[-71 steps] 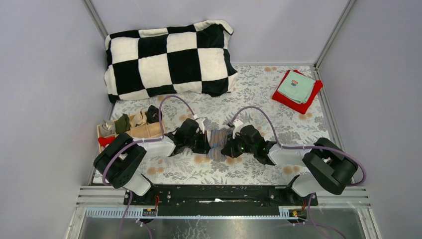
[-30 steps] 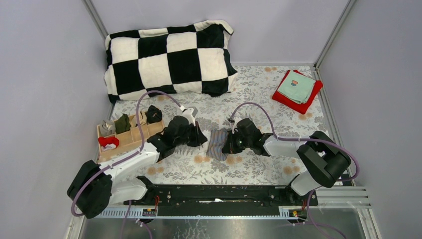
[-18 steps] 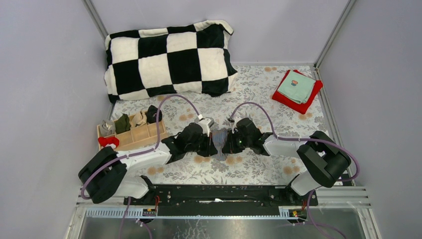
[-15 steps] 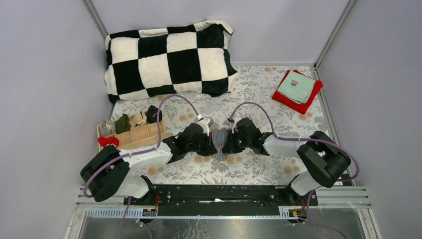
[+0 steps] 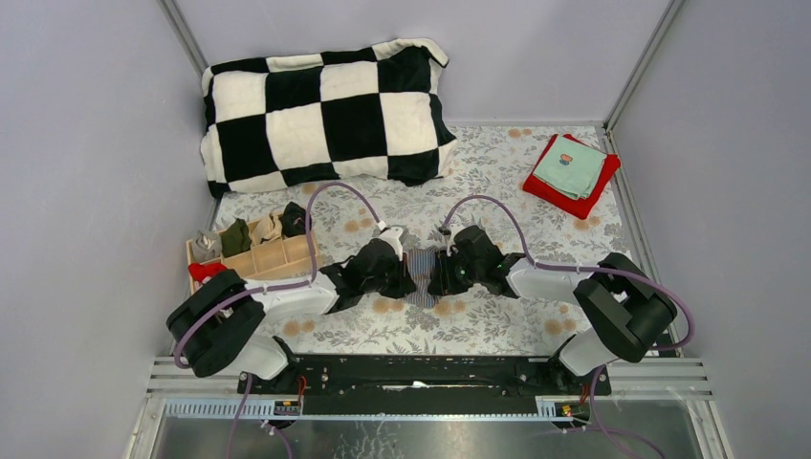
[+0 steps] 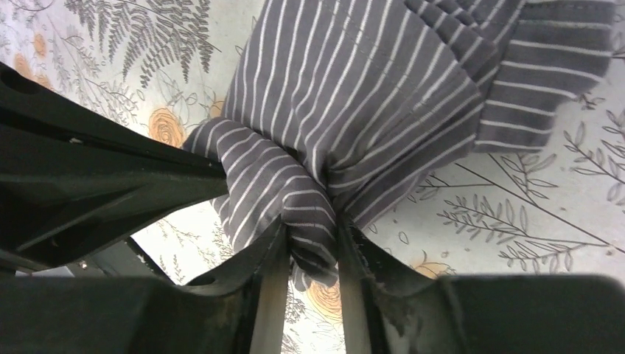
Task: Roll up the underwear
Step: Roll the underwear to the center of the board.
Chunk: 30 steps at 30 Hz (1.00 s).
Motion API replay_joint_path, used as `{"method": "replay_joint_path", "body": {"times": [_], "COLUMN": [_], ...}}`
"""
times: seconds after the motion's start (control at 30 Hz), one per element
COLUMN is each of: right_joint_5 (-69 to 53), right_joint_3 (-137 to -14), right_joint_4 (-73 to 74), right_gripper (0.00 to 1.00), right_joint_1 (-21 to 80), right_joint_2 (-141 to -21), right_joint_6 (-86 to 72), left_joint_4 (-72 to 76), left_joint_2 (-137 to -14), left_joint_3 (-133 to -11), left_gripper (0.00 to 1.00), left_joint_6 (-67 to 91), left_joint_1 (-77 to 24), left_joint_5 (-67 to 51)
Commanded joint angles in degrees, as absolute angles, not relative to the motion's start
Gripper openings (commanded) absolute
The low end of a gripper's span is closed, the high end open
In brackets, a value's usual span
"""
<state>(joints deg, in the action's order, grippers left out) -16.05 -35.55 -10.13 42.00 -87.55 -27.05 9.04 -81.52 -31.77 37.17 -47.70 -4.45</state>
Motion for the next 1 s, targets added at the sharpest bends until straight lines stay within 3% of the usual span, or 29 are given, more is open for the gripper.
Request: {"method": "replay_joint_path", "body": {"times": [0.0, 0.13, 0.43, 0.67, 0.97], "right_joint_5": [-11.95, -11.45, -7.13, -9.59, -13.25], "right_joint_3": [-35.23, -36.15, -38.86, -35.09, -34.4], "right_joint_4": [-0.5, 1.73, 8.37, 4.29, -1.84], "right_gripper": [0.39, 0.48, 0.53, 0.65, 0.55], "right_joint_1": [41.75, 41.75, 41.75, 41.75, 41.92], "right_joint_2": [-85.45, -82.19, -73.24, -68.17, -73.0], "right_joint_6": [-25.39, -25.57, -26.19, -37.33, -48.91], "left_joint_4": [9.54, 9.84, 9.58, 9.27, 8.81], "left_joint_2": [-84.54, -85.61, -86.22, -85.78, -85.63], "left_joint_3": [-30.18, -30.14, -30.39, -30.65, -31.2], "left_gripper": [0.0, 0.0, 0.0, 0.0, 0.0], "left_joint_6": [36.99, 37.13, 36.92, 36.75, 36.65], "left_joint_1": [-47.8, -47.81, -47.8, -47.79, -47.8], "left_joint_5": [-1.8, -2.02, -2.35, -2.34, -2.62]}}
